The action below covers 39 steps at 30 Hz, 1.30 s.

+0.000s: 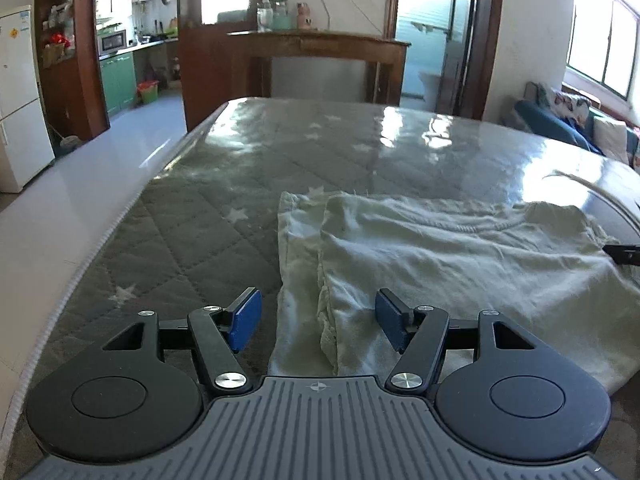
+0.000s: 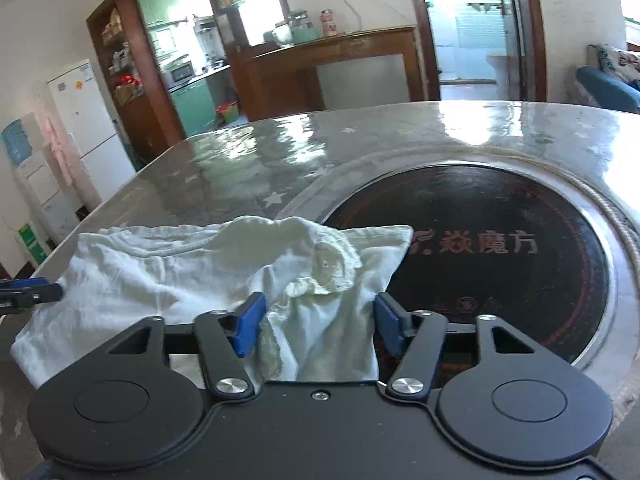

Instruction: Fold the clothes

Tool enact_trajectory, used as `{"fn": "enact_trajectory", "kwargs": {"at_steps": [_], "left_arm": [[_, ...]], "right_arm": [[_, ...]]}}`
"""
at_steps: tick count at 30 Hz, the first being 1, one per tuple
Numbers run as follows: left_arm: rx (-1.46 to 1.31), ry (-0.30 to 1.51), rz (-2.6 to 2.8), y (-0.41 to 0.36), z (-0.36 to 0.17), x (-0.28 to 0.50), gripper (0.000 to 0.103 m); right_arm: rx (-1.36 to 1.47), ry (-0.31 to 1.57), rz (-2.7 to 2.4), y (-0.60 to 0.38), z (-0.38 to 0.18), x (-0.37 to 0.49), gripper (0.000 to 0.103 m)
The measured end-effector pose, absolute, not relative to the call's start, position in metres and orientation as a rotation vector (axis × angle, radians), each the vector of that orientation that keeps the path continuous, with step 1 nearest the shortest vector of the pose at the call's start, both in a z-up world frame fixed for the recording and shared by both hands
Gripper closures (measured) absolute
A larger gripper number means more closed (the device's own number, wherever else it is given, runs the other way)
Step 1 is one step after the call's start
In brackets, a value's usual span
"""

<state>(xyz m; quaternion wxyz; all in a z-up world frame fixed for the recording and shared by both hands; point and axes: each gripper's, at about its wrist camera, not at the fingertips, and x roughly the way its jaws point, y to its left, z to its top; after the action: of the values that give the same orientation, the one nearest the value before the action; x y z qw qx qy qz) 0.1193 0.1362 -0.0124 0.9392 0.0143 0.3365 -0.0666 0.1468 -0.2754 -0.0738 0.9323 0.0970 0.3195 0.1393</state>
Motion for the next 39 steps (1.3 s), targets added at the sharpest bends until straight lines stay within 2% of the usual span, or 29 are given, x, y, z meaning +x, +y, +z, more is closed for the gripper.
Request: {"fn": "enact_trajectory", "kwargs": {"at_steps": [3,4,6,8,13,22,25,26,27,28,29,30,37,39], "left_arm": [[0.013,0.689,-0.144,0.134,-0.015,0.122,0.038],[0.008,0.689,-0.153,0.133,-0.015,0.123,0.041],[-0.009,0.696,-0.168,0.130,-0.013,0.125,0.073],[-0.031,0.707,-0.185,0.128,-0.010,0.128,0.085],[-0.060,0.648,-0.188,0.124,0.013,0.133,0.089],[-0.055,0.486,-0.153,0.106,0.078,0.166,0.089],[-0.074,0.468,-0.105,0.103,0.087,0.192,0.085],[-0.070,0.475,-0.086,0.101,0.086,0.201,0.079],[-0.061,0.491,-0.064,0.100,0.082,0.208,0.069],[-0.054,0.510,-0.040,0.099,0.078,0.213,0.066],[-0.048,0.532,-0.020,0.099,0.074,0.218,0.063],[-0.048,0.553,-0.009,0.101,0.069,0.219,0.063],[-0.065,0.606,0.013,0.119,0.045,0.194,0.052],[-0.054,0.614,0.046,0.125,0.037,0.176,0.044]], "right_arm": [[0.186,0.653,0.310,-0.270,-0.072,0.148,0.073],[0.180,0.652,0.316,-0.268,-0.071,0.149,0.076],[0.170,0.645,0.329,-0.267,-0.064,0.146,0.088],[0.152,0.629,0.332,-0.265,-0.057,0.146,0.089],[0.105,0.563,0.331,-0.262,-0.030,0.150,0.090],[-0.052,0.394,0.337,-0.239,0.035,0.190,0.091],[-0.099,0.344,0.311,-0.234,0.048,0.218,0.091],[-0.110,0.339,0.304,-0.234,0.051,0.229,0.089],[-0.113,0.347,0.309,-0.234,0.051,0.239,0.079],[-0.119,0.354,0.309,-0.234,0.050,0.249,0.072],[-0.137,0.360,0.283,-0.234,0.047,0.253,0.060],[-0.165,0.368,0.240,-0.234,0.040,0.256,0.056],[-0.247,0.438,0.254,-0.247,0.004,0.229,0.056],[-0.255,0.469,0.246,-0.253,-0.007,0.218,0.053]]}}
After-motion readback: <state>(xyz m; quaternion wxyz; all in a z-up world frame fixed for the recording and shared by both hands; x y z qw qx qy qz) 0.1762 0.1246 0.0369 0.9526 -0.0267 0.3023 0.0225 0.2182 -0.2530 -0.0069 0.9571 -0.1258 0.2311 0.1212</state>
